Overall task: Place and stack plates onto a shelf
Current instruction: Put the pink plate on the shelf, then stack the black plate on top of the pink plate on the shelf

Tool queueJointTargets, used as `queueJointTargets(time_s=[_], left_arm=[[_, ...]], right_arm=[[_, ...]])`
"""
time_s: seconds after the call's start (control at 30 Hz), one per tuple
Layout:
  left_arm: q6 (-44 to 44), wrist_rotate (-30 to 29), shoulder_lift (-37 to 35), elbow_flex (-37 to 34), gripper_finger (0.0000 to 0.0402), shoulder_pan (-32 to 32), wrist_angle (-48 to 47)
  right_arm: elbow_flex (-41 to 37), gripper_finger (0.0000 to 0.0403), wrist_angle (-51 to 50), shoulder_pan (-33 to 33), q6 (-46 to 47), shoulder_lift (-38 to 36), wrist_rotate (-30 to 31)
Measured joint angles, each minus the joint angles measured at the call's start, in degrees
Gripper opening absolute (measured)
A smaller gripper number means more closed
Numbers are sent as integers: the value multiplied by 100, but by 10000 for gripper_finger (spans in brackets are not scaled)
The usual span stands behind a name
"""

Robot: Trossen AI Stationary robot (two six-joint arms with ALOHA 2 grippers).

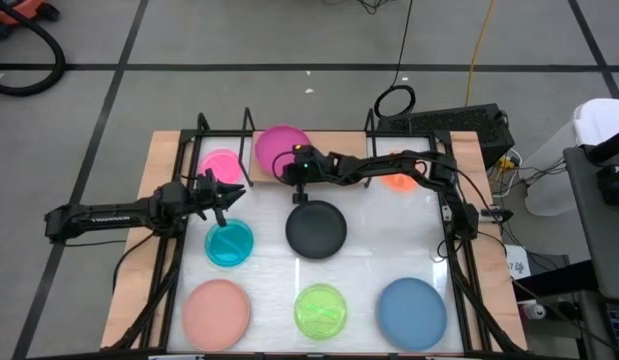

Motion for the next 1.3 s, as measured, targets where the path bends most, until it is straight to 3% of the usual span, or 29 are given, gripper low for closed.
queueJointTargets(time_s=[0.43, 0.77, 1.0, 1.3], left_arm=[[0, 0, 0, 0, 84, 2, 0], [0, 0, 0, 0, 84, 0, 0], [0, 0, 2, 0, 84, 0, 0], [100, 0, 0, 0, 84, 1, -21]], right_arm=[[-20, 71, 236, 39, 33, -235, 17], [-387, 72, -439, 407, 508, -2349, 179], [-2243, 62, -277, 897, 1061, -4446, 186], [-5349, 61, 2983, 1433, 1841, -6482, 189]])
